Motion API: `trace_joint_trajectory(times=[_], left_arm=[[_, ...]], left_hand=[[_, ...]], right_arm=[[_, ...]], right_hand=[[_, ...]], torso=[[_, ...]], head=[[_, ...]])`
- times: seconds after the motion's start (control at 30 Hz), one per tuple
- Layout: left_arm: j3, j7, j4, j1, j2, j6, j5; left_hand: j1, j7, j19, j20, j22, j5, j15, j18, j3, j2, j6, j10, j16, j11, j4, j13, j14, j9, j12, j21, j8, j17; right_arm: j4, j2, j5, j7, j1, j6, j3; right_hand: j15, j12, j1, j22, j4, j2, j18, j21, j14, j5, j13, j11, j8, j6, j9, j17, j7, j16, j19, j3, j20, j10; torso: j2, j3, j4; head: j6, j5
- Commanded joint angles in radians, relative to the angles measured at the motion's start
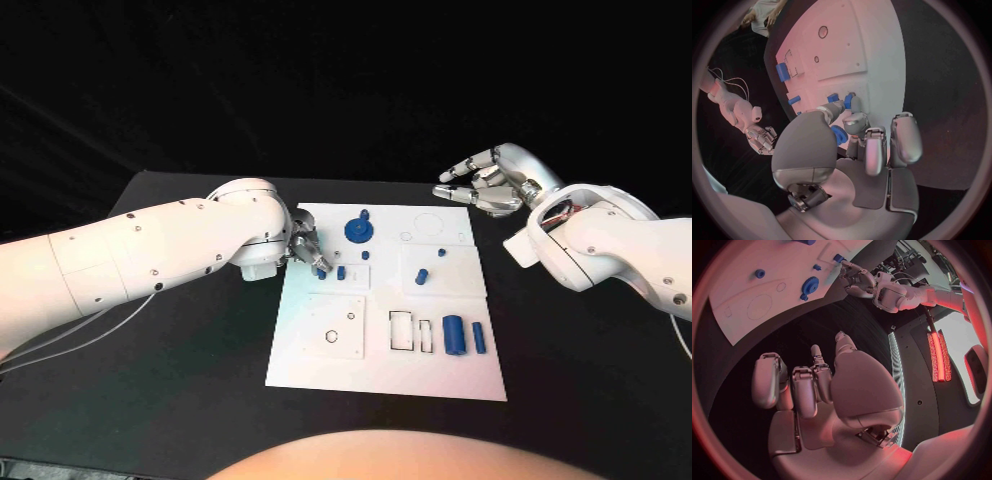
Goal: Assemble the parts on the task board
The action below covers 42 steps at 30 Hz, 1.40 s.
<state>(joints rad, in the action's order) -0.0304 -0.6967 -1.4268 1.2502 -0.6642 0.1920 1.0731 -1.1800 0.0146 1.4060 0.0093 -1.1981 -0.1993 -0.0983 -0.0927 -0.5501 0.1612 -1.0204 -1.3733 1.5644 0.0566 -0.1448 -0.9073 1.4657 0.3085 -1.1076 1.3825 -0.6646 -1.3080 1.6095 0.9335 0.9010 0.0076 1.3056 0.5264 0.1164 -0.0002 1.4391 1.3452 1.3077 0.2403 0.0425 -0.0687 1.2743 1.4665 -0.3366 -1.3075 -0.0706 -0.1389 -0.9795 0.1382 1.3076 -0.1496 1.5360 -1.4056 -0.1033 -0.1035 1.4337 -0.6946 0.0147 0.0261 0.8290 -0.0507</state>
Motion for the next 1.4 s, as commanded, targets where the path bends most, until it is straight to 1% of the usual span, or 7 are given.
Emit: trace_joint_trajectory(times=[0.03, 0.17, 0.4, 0.8, 0.97, 1.3, 1.4], left_arm=[[-0.004, -0.032, 0.001, -0.005, 0.001, 0.012, 0.01], [-0.004, -0.032, 0.0, -0.005, 0.001, 0.014, 0.014], [-0.004, -0.031, -0.003, -0.005, 0.001, 0.007, 0.023], [-0.004, -0.029, -0.009, -0.005, -0.001, 0.008, 0.039], [-0.004, -0.029, -0.011, -0.005, -0.001, 0.011, 0.043], [-0.004, -0.028, -0.013, -0.005, -0.005, 0.017, 0.057], [-0.004, -0.027, -0.014, -0.005, -0.007, 0.017, 0.064]], left_hand=[[-0.045, -0.001, 0.003, -0.001, -0.002, -0.007, -0.006, 0.016, -0.043, -0.021, 0.005, -0.002, 0.006, -0.001, 0.042, -0.001, 0.105, 0.003, 0.007, 0.004, 0.001, -0.263], [-0.052, 0.003, 0.003, 0.001, -0.003, -0.006, -0.003, 0.017, -0.072, -0.012, 0.005, -0.004, 0.006, -0.004, 0.061, -0.001, 0.105, 0.005, 0.01, 0.005, 0.0, -0.263], [-0.056, 0.004, 0.006, 0.003, -0.009, -0.005, -0.002, 0.018, -0.094, -0.002, 0.003, -0.009, 0.006, -0.005, 0.076, -0.004, 0.105, 0.007, 0.01, 0.008, -0.002, -0.263], [-0.055, 0.004, 0.007, 0.003, -0.011, -0.005, -0.001, 0.018, -0.11, 0.005, -0.002, -0.017, 0.006, -0.004, 0.086, -0.015, 0.105, 0.009, 0.003, 0.009, -0.005, -0.263], [-0.054, 0.003, 0.006, 0.004, -0.011, -0.005, -0.001, 0.018, -0.114, 0.007, -0.005, -0.021, 0.006, -0.004, 0.088, -0.019, 0.105, 0.01, 0.0, 0.009, -0.006, -0.263], [-0.052, 0.002, 0.007, 0.004, -0.013, -0.005, -0.002, 0.018, -0.123, 0.013, -0.008, -0.025, 0.006, -0.003, 0.094, -0.022, 0.105, 0.011, -0.002, 0.01, -0.007, -0.263], [-0.052, 0.002, 0.007, 0.004, -0.013, -0.005, -0.002, 0.018, -0.124, 0.015, -0.008, -0.026, 0.006, -0.003, 0.096, -0.023, 0.105, 0.011, -0.002, 0.01, -0.007, -0.263]], right_arm=[[0.001, 0.0, 0.005, 0.005, -0.001, -0.011, 0.0], [0.001, -0.001, 0.005, 0.005, -0.001, -0.011, 0.0], [0.0, -0.002, 0.006, 0.006, -0.001, -0.011, 0.0], [0.0, -0.002, 0.006, 0.006, -0.001, -0.012, 0.0], [-0.001, -0.002, 0.006, 0.006, -0.001, -0.012, 0.0], [-0.002, -0.003, 0.006, 0.006, -0.001, -0.013, 0.0], [-0.002, -0.003, 0.006, 0.006, -0.001, -0.013, 0.0]], right_hand=[[-0.008, 0.0, -0.003, 0.035, -0.003, -0.004, -0.005, -0.005, 0.084, -0.003, -0.113, 0.007, -0.006, -0.001, 0.0, 0.183, 0.004, -0.004, 0.003, -0.005, 0.006, 0.001], [-0.008, 0.0, -0.003, 0.035, -0.003, -0.004, -0.005, -0.005, 0.084, -0.003, -0.113, 0.007, -0.006, -0.001, 0.0, 0.183, 0.004, -0.004, 0.003, -0.005, 0.006, 0.001], [-0.008, 0.0, -0.003, 0.035, -0.003, -0.004, -0.005, -0.005, 0.084, -0.003, -0.113, 0.007, -0.006, -0.001, 0.0, 0.183, 0.004, -0.004, 0.003, -0.005, 0.006, 0.001], [-0.009, -0.001, -0.004, 0.035, -0.004, -0.005, -0.006, -0.006, 0.084, -0.006, -0.113, 0.007, -0.007, 0.0, 0.0, 0.182, 0.004, -0.004, 0.002, -0.006, 0.006, 0.001], [-0.009, -0.001, -0.004, 0.035, -0.004, -0.005, -0.006, -0.006, 0.084, -0.006, -0.113, 0.007, -0.007, 0.0, 0.0, 0.182, 0.004, -0.004, 0.002, -0.006, 0.006, 0.001], [-0.009, -0.001, -0.004, 0.035, -0.004, -0.005, -0.006, -0.006, 0.084, -0.006, -0.113, 0.007, -0.007, 0.0, 0.0, 0.182, 0.004, -0.004, 0.002, -0.006, 0.006, 0.001], [-0.009, -0.001, -0.004, 0.035, -0.004, -0.005, -0.006, -0.006, 0.084, -0.006, -0.113, 0.007, -0.007, 0.0, 0.0, 0.182, 0.004, -0.004, 0.002, -0.006, 0.006, 0.001]], torso=[[0.0, 0.0002, 0.0002], [0.0, 0.0003, 0.0005], [0.0, 0.0006, -0.0004], [0.0, 0.0008, 0.0001], [0.0, 0.0001, 0.0003], [-0.001, 0.0001, 0.0006], [0.0, -0.0002, -0.0004]], head=[[0.0, 0.0], [0.002, -0.002], [0.003, -0.003], [0.004, -0.003], [0.004, -0.004], [0.004, -0.005], [0.005, -0.006]])
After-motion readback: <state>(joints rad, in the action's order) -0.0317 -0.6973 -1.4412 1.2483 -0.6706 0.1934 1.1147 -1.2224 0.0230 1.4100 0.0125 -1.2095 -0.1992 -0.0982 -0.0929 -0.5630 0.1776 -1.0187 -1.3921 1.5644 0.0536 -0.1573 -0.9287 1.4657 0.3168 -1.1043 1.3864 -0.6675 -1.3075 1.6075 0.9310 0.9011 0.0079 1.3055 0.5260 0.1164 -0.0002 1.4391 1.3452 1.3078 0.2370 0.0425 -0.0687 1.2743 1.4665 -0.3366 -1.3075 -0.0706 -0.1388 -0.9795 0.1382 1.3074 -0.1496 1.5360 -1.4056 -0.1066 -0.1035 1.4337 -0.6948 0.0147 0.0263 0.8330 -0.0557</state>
